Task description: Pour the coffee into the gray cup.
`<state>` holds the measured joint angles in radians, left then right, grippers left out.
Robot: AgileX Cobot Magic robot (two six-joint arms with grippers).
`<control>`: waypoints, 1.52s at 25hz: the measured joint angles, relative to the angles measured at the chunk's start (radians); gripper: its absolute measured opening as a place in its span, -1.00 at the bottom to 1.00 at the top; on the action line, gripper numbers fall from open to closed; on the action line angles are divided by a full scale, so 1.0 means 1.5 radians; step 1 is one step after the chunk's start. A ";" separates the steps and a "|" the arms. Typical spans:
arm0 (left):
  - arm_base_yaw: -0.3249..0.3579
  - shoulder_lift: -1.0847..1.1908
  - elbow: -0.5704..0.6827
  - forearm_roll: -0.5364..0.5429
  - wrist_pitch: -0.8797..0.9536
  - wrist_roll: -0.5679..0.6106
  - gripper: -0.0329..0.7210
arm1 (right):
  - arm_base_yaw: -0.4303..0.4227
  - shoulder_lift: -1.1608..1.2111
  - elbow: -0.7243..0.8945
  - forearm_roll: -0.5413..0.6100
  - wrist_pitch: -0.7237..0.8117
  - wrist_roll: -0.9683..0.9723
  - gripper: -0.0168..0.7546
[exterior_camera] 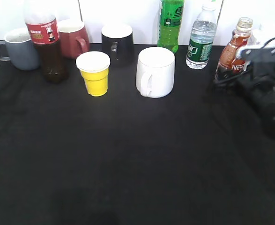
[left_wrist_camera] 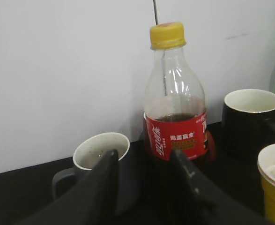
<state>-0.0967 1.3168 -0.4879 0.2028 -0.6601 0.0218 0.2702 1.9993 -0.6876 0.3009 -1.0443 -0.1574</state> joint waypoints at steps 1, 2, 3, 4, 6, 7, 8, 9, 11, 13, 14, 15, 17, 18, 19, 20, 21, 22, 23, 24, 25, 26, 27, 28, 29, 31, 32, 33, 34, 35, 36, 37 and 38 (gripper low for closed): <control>0.000 -0.012 0.000 -0.001 0.026 0.000 -0.17 | 0.000 -0.032 0.009 -0.002 0.024 0.001 0.59; 0.000 -0.025 0.000 -0.001 0.059 0.000 -0.17 | 0.000 -0.070 0.013 -0.010 0.083 0.001 0.59; -0.001 -0.040 0.000 -0.001 0.110 0.000 -0.17 | 0.000 -0.117 0.014 -0.019 0.175 0.002 0.58; -0.001 -0.061 -0.001 -0.004 0.164 -0.001 -0.17 | 0.000 -0.164 0.015 -0.024 0.275 0.002 0.58; -0.001 -0.099 -0.003 -0.058 0.300 -0.004 -0.17 | 0.000 -0.261 0.015 -0.020 0.492 0.002 0.58; -0.001 -0.113 -0.004 -0.085 0.377 -0.004 -0.17 | 0.000 -0.302 0.015 0.004 0.591 0.002 0.58; -0.001 -0.125 -0.006 -0.119 0.469 -0.005 -0.17 | 0.000 -0.338 0.015 0.033 0.685 0.002 0.58; -0.001 -0.133 -0.018 -0.141 0.570 -0.005 -0.17 | 0.000 -0.366 0.015 0.051 0.758 0.003 0.58; -0.001 -0.151 -0.075 -0.171 0.777 -0.005 -0.02 | 0.000 -0.414 0.012 0.068 0.885 0.020 0.58; -0.001 -0.182 -0.134 -0.201 0.936 -0.005 0.17 | 0.000 -0.451 -0.014 0.065 1.002 0.026 0.58; -0.001 -0.202 -0.159 -0.209 1.001 -0.005 0.20 | 0.000 -0.466 -0.030 0.046 1.054 0.040 0.58; -0.001 -0.230 -0.177 -0.212 1.056 -0.005 0.21 | 0.000 -0.479 -0.050 0.016 1.114 0.068 0.58; -0.001 -0.301 -0.193 -0.213 1.152 -0.005 0.21 | 0.000 -0.515 -0.080 -0.052 1.236 0.113 0.58; -0.001 -0.359 -0.193 -0.213 1.184 -0.010 0.21 | 0.000 -0.548 -0.084 -0.085 1.291 0.130 0.58; -0.001 -0.398 -0.194 -0.214 1.203 -0.015 0.21 | 0.000 -0.591 -0.084 -0.115 1.345 0.150 0.58; -0.001 -0.436 -0.194 -0.213 1.207 -0.015 0.21 | 0.000 -0.647 -0.085 -0.143 1.381 0.166 0.58; -0.001 -0.471 -0.194 -0.213 1.211 -0.015 0.21 | 0.000 -0.705 -0.085 -0.177 1.401 0.175 0.58; -0.001 -0.505 -0.194 -0.213 1.218 -0.023 0.21 | 0.000 -0.769 -0.085 -0.201 1.414 0.177 0.58; -0.001 -0.526 -0.194 -0.212 1.224 -0.026 0.21 | 0.000 -0.835 -0.085 -0.222 1.423 0.179 0.58; -0.001 -0.540 -0.194 -0.212 1.232 -0.028 0.21 | 0.000 -0.885 -0.083 -0.234 1.429 0.184 0.55; -0.001 -0.549 -0.193 -0.211 1.241 -0.028 0.21 | 0.000 -0.946 -0.076 -0.240 1.432 0.187 0.51; -0.001 -0.556 -0.185 -0.208 1.247 -0.028 0.21 | 0.000 -1.004 -0.061 -0.241 1.433 0.189 0.47; -0.001 -0.563 -0.170 -0.204 1.249 -0.028 0.21 | 0.000 -1.065 -0.038 -0.242 1.436 0.190 0.45; -0.001 -0.572 -0.151 -0.204 1.251 -0.028 0.21 | 0.000 -1.116 -0.008 -0.242 1.439 0.190 0.44; -0.001 -0.583 -0.138 -0.202 1.252 -0.028 0.21 | 0.000 -1.165 0.019 -0.242 1.445 0.190 0.45; -0.001 -0.604 -0.119 -0.165 1.254 -0.028 0.21 | 0.000 -1.224 0.072 -0.244 1.450 0.190 0.51; -0.001 -0.612 -0.111 -0.135 1.254 -0.028 0.21 | 0.000 -1.235 0.092 -0.244 1.450 0.190 0.52; -0.001 -0.620 -0.095 -0.131 1.248 -0.028 0.21 | 0.000 -1.237 0.101 -0.246 1.447 0.190 0.53; -0.001 -0.625 -0.078 -0.129 1.239 -0.028 0.21 | 0.000 -1.237 0.104 -0.247 1.436 0.190 0.53; -0.001 -0.626 -0.058 -0.129 1.224 -0.028 0.21 | 0.000 -1.237 0.109 -0.247 1.423 0.190 0.53; -0.001 -0.627 -0.051 -0.129 1.212 -0.028 0.21 | 0.000 -1.237 0.119 -0.247 1.407 0.190 0.53; -0.001 -0.628 -0.048 -0.129 1.198 -0.028 0.21 | 0.000 -1.237 0.123 -0.247 1.405 0.190 0.53; -0.001 -0.628 -0.043 -0.129 1.182 -0.028 0.21 | 0.000 -1.237 0.123 -0.247 1.404 0.190 0.53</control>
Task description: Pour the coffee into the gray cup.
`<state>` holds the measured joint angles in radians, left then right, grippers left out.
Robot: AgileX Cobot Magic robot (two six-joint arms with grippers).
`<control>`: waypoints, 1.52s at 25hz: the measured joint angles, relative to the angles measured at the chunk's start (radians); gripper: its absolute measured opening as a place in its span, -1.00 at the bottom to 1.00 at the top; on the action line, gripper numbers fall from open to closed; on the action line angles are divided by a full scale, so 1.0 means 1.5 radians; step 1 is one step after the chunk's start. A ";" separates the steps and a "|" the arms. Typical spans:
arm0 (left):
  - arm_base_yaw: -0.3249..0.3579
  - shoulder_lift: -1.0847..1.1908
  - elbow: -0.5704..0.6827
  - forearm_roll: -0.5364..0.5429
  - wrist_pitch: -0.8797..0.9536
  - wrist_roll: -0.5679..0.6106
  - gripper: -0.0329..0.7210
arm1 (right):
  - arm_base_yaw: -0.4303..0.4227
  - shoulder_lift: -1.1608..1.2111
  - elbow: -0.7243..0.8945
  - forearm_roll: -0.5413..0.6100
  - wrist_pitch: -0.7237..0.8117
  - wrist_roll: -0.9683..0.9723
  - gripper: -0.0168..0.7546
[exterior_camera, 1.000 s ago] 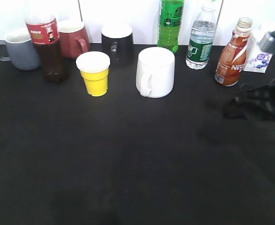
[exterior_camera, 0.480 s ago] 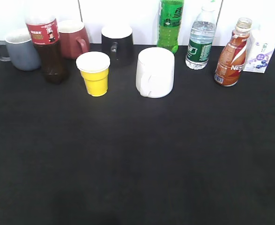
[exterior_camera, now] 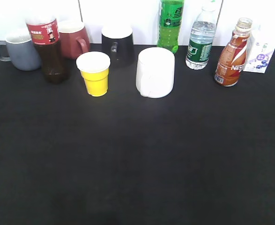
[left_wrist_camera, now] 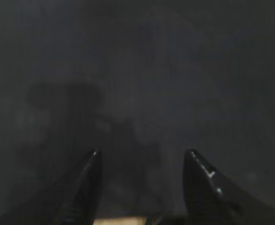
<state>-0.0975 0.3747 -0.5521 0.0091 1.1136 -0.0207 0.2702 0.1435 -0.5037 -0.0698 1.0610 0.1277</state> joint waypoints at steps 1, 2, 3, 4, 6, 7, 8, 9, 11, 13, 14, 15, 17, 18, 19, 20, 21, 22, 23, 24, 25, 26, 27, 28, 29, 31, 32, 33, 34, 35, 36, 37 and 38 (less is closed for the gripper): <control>0.000 -0.001 0.012 0.000 -0.021 0.000 0.21 | 0.000 0.000 0.000 0.000 -0.001 0.001 0.53; 0.000 -0.001 0.018 0.000 -0.028 0.000 0.21 | 0.000 0.000 0.000 0.000 -0.001 0.001 0.53; 0.000 -0.001 0.018 0.000 -0.031 0.000 0.21 | 0.000 0.000 0.000 0.000 -0.001 0.001 0.53; 0.000 -0.001 0.018 0.000 -0.031 0.000 0.21 | 0.000 0.000 0.000 0.000 -0.002 0.001 0.53; 0.000 -0.001 0.018 0.000 -0.031 0.000 0.21 | 0.000 0.000 0.000 0.000 -0.002 0.001 0.53; 0.000 -0.001 0.018 0.001 -0.031 0.000 0.20 | 0.000 0.000 0.000 0.000 -0.002 0.001 0.53; 0.000 -0.001 0.018 0.001 -0.031 0.000 0.19 | 0.000 0.000 0.000 0.000 -0.002 0.001 0.53; 0.000 -0.001 0.018 0.001 -0.031 0.000 0.19 | 0.000 0.000 0.000 0.000 -0.002 0.001 0.53; 0.000 -0.001 0.018 0.001 -0.031 0.000 0.17 | 0.000 0.000 0.000 0.000 -0.002 0.001 0.53; 0.000 -0.001 0.018 0.001 -0.031 0.000 0.11 | 0.000 0.000 0.000 0.000 -0.002 0.001 0.53; 0.000 -0.001 0.018 0.001 -0.031 0.000 0.08 | 0.000 0.000 0.000 0.000 -0.002 0.002 0.53; 0.000 -0.001 0.018 0.001 -0.031 0.000 0.05 | 0.000 0.000 0.000 0.000 -0.002 0.002 0.53; 0.000 -0.019 0.019 0.001 -0.031 0.000 0.00 | 0.000 0.000 0.000 0.000 -0.003 0.002 0.53; 0.000 -0.044 0.019 0.001 -0.031 0.000 -0.03 | 0.000 -0.001 0.000 0.000 -0.003 0.002 0.53; 0.000 -0.074 0.019 0.001 -0.031 0.000 -0.07 | -0.004 -0.002 0.000 0.001 -0.003 0.002 0.53; 0.000 -0.110 0.019 0.001 -0.031 0.000 -0.11 | -0.014 -0.002 0.000 0.001 -0.005 0.002 0.53; 0.000 -0.144 0.019 0.001 -0.031 0.000 -0.16 | -0.038 -0.002 0.000 0.001 -0.005 0.002 0.53; 0.000 -0.178 0.019 0.001 -0.031 0.000 -0.20 | -0.069 -0.002 0.000 0.001 -0.005 0.002 0.53; 0.000 -0.204 0.019 0.001 -0.031 0.000 -0.22 | -0.105 -0.002 0.000 0.001 -0.005 0.002 0.53; 0.000 -0.225 0.019 0.001 -0.031 0.000 -0.24 | -0.140 -0.002 0.000 0.001 -0.005 0.002 0.53; 0.000 -0.247 0.019 0.001 -0.031 0.000 -0.25 | -0.162 -0.005 0.000 0.001 -0.005 0.002 0.53; 0.000 -0.253 0.019 0.001 -0.031 0.000 -0.26 | -0.172 -0.017 0.000 0.001 -0.007 0.002 0.53; 0.000 -0.255 0.019 0.001 -0.031 0.000 -0.27 | -0.173 -0.040 0.001 0.001 -0.007 0.002 0.53; 0.000 -0.255 0.019 0.001 -0.031 0.000 -0.27 | -0.174 -0.067 0.001 0.001 -0.007 0.002 0.53; 0.000 -0.255 0.019 0.001 -0.031 0.000 -0.27 | -0.174 -0.094 0.001 0.001 -0.008 0.002 0.53; 0.000 -0.255 0.019 0.001 -0.031 0.000 -0.28 | -0.174 -0.101 0.001 0.002 -0.008 0.002 0.53; 0.000 -0.255 0.019 0.001 -0.031 0.000 -0.28 | -0.174 -0.101 0.001 0.003 -0.008 0.002 0.53; 0.000 -0.255 0.019 0.001 -0.031 0.000 -0.28 | -0.174 -0.101 0.001 0.003 -0.008 0.002 0.53; 0.000 -0.255 0.019 0.001 -0.031 0.000 -0.28 | -0.174 -0.101 0.001 0.003 -0.008 0.002 0.53; 0.000 -0.255 0.019 0.001 -0.031 0.000 -0.28 | -0.174 -0.101 0.001 0.003 -0.008 0.002 0.53; 0.000 -0.255 0.019 0.001 -0.031 0.000 -0.28 | -0.174 -0.101 0.001 0.003 -0.008 0.002 0.53; 0.000 -0.255 0.019 0.001 -0.031 0.000 -0.28 | -0.174 -0.101 0.001 0.003 -0.008 0.002 0.53; 0.000 -0.255 0.019 0.001 -0.031 0.000 -0.28 | -0.174 -0.101 0.001 0.003 -0.008 0.002 0.53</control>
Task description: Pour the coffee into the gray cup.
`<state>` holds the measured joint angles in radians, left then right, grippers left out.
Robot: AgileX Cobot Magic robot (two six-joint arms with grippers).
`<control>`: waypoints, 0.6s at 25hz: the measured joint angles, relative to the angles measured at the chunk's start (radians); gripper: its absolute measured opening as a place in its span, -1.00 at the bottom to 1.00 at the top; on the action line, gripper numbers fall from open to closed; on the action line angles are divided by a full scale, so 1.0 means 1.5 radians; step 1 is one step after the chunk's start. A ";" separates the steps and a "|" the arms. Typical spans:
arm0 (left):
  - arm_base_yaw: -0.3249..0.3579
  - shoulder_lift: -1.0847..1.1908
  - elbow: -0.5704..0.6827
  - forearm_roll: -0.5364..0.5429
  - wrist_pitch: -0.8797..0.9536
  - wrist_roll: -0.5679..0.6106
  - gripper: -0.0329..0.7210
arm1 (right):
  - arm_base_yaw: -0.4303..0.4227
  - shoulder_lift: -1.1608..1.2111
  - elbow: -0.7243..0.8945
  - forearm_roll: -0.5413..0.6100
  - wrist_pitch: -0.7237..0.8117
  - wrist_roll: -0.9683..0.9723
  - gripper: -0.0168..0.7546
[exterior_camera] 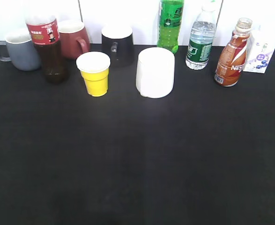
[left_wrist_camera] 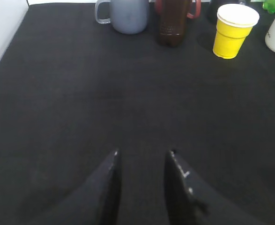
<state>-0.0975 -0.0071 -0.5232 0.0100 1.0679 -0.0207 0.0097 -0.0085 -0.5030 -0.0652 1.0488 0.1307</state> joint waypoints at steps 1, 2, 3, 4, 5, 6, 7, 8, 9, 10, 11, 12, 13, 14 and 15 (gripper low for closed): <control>0.000 0.000 0.000 0.000 0.000 0.000 -0.28 | 0.000 0.000 0.000 0.000 0.000 0.000 0.53; 0.000 0.000 0.000 0.000 0.000 0.000 -0.28 | 0.000 0.000 0.000 0.000 0.000 0.000 0.53; 0.000 0.000 0.000 0.000 0.000 0.000 -0.28 | 0.000 0.000 0.000 0.000 0.000 0.000 0.53; 0.000 0.000 0.000 0.000 0.000 0.000 -0.28 | 0.000 0.000 0.000 0.000 0.000 0.000 0.53; 0.000 0.000 0.000 0.000 0.000 0.000 -0.28 | 0.000 0.000 0.000 0.000 0.000 0.000 0.53; 0.000 0.000 0.000 0.000 0.000 0.000 -0.28 | 0.000 0.000 0.000 0.000 0.000 0.000 0.53; 0.001 0.000 0.000 0.000 0.000 0.000 -0.28 | 0.000 0.000 0.000 0.000 0.000 0.000 0.53; 0.008 0.000 0.000 0.000 0.000 0.000 -0.28 | 0.000 0.000 0.000 0.000 0.000 0.000 0.53; 0.019 0.000 0.000 0.000 0.000 0.000 -0.28 | 0.000 0.000 0.000 0.000 0.000 0.000 0.53; 0.025 0.000 0.000 0.000 0.000 0.000 -0.28 | 0.000 0.000 0.000 0.000 0.000 0.000 0.53; 0.025 0.000 0.000 0.000 0.000 0.000 -0.28 | 0.000 0.000 0.000 0.000 0.000 0.000 0.53; 0.025 0.000 0.000 0.000 0.000 0.000 -0.28 | 0.000 0.000 0.000 0.000 0.000 0.000 0.53; 0.025 0.000 0.000 0.000 0.000 0.000 -0.28 | 0.000 0.000 0.000 0.000 0.000 0.000 0.53; 0.025 0.000 0.000 0.000 0.000 0.000 -0.28 | 0.000 0.000 0.000 0.000 0.000 0.000 0.53; 0.025 0.000 0.000 0.000 0.000 0.000 -0.28 | 0.000 0.000 0.000 0.000 0.000 0.000 0.53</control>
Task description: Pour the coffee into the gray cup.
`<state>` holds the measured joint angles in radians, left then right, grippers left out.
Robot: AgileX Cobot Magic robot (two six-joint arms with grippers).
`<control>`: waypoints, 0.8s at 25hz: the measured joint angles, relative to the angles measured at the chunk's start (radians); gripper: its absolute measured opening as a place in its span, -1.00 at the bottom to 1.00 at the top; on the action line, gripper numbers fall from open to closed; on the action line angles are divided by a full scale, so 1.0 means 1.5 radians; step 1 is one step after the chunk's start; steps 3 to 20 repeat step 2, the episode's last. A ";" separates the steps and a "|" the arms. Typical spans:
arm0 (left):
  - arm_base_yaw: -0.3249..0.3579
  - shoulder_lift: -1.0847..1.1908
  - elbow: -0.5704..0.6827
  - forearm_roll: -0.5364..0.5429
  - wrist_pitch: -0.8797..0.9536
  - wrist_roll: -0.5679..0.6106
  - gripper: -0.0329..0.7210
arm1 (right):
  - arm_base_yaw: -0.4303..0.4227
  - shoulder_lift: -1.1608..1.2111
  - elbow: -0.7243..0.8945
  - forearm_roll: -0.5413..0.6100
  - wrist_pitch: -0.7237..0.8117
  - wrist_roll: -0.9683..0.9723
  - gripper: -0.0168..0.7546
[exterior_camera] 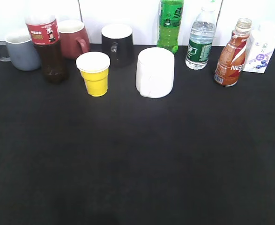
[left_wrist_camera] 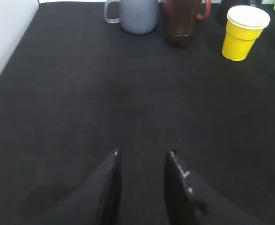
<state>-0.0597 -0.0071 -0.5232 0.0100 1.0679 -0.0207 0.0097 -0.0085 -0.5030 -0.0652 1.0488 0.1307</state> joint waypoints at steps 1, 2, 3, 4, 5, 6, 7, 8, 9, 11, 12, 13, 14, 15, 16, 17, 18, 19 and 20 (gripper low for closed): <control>0.000 0.000 0.000 0.000 0.000 0.000 -0.28 | 0.000 0.000 0.000 0.000 0.000 0.000 0.53; 0.000 0.000 0.000 0.000 0.000 0.000 -0.28 | -0.001 0.000 0.000 0.000 0.000 0.000 0.53; 0.000 0.000 0.000 0.000 0.000 0.000 -0.28 | -0.001 0.000 0.000 0.000 0.000 0.000 0.53; 0.000 0.000 0.000 0.000 0.000 0.000 -0.28 | -0.001 0.000 0.000 0.000 0.000 0.000 0.53; 0.000 0.000 0.000 0.000 0.000 0.000 -0.28 | -0.001 0.000 0.000 0.000 0.000 0.000 0.53; 0.000 0.000 0.000 0.000 0.000 0.000 -0.28 | -0.001 0.000 0.000 0.000 0.000 0.000 0.53; 0.000 0.000 0.000 0.000 0.000 0.000 -0.28 | -0.001 0.000 0.000 0.000 0.000 0.000 0.53; 0.000 0.000 0.000 0.000 0.000 0.000 -0.28 | -0.001 0.000 0.000 0.000 0.000 0.000 0.53; 0.000 0.000 0.000 0.000 0.000 0.000 -0.28 | -0.001 0.000 0.000 0.000 0.000 0.000 0.53; 0.000 0.000 0.000 0.000 0.000 0.000 -0.28 | -0.001 0.000 0.000 0.000 0.000 0.000 0.53; 0.000 0.000 0.000 0.000 0.000 0.000 -0.28 | -0.001 0.000 0.000 0.000 0.000 0.000 0.53; 0.000 0.000 0.000 0.000 0.000 0.000 -0.28 | -0.001 0.000 0.000 0.000 0.000 0.000 0.53; 0.000 0.000 0.000 0.000 0.000 0.000 -0.28 | -0.001 0.000 0.000 0.000 0.000 0.000 0.53; 0.000 0.000 0.000 0.000 0.000 0.000 -0.28 | -0.001 0.000 0.000 0.000 0.000 0.000 0.53; 0.000 0.000 0.000 0.000 0.000 0.000 -0.28 | -0.001 0.000 0.000 0.000 0.000 0.000 0.53; 0.000 0.000 0.000 0.000 0.000 0.000 -0.28 | -0.001 0.000 0.000 0.000 0.000 0.000 0.53; 0.000 0.000 0.000 0.000 0.000 0.000 -0.28 | -0.001 0.000 0.000 0.000 0.000 0.000 0.53; 0.000 0.000 0.000 0.000 0.000 0.000 -0.28 | -0.001 0.000 0.000 0.000 0.000 0.000 0.53; 0.000 0.000 0.000 0.000 0.000 0.000 -0.28 | -0.001 0.000 0.000 0.000 0.000 0.000 0.53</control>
